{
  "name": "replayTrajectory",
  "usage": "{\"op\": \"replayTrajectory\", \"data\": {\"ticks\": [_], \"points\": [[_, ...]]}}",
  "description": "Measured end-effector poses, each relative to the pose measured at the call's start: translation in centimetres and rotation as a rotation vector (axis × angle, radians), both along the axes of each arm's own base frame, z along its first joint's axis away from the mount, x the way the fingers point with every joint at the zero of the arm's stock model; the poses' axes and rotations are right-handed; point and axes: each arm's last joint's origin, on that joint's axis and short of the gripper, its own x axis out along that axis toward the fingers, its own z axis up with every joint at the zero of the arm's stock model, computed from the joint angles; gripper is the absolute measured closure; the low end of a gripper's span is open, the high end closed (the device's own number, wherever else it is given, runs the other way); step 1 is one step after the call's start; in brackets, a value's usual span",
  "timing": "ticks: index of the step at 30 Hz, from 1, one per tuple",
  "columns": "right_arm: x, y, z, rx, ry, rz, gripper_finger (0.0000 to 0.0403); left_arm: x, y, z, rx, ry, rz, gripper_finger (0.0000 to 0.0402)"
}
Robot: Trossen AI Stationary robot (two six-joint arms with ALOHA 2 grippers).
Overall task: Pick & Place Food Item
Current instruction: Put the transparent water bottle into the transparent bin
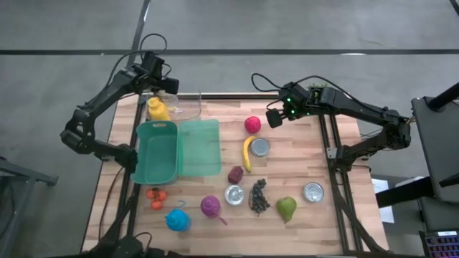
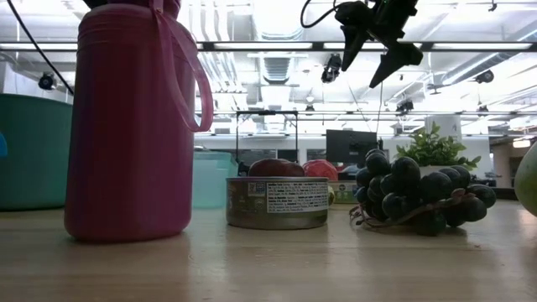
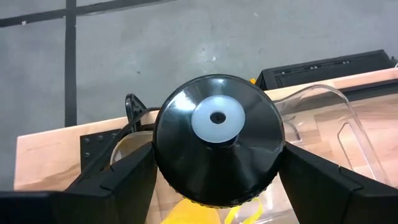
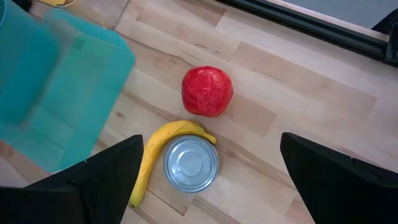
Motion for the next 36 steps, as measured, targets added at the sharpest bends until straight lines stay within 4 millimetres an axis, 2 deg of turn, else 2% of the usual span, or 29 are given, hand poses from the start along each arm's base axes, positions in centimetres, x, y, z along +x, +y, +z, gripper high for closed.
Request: {"op": "replayTrajectory", "data": {"ticks": [16,27,32,36], "points": [[0.0,0.0,0.0,0.0,0.0,0.0,0.0025,-0.1,-1.0,0.8,-0.023,-0.017,-0.022,0.01],[0.0,0.0,0.0,0.0,0.0,0.0,0.0025,-0.1,-1.0,0.7,-0.033,-0.016,-0.012,0.0012],[0.0,0.0,0.0,0.0,0.0,0.0,0.0025,-0.1,-1.0,1.0,-0.025,-0.02,-0.012,0.0006],[0.0,0.0,0.0,0.0,0.0,0.0,0.0025,0.0,-1.0,2.0,-0.008,-0.045,-0.026,0.0006]]}}
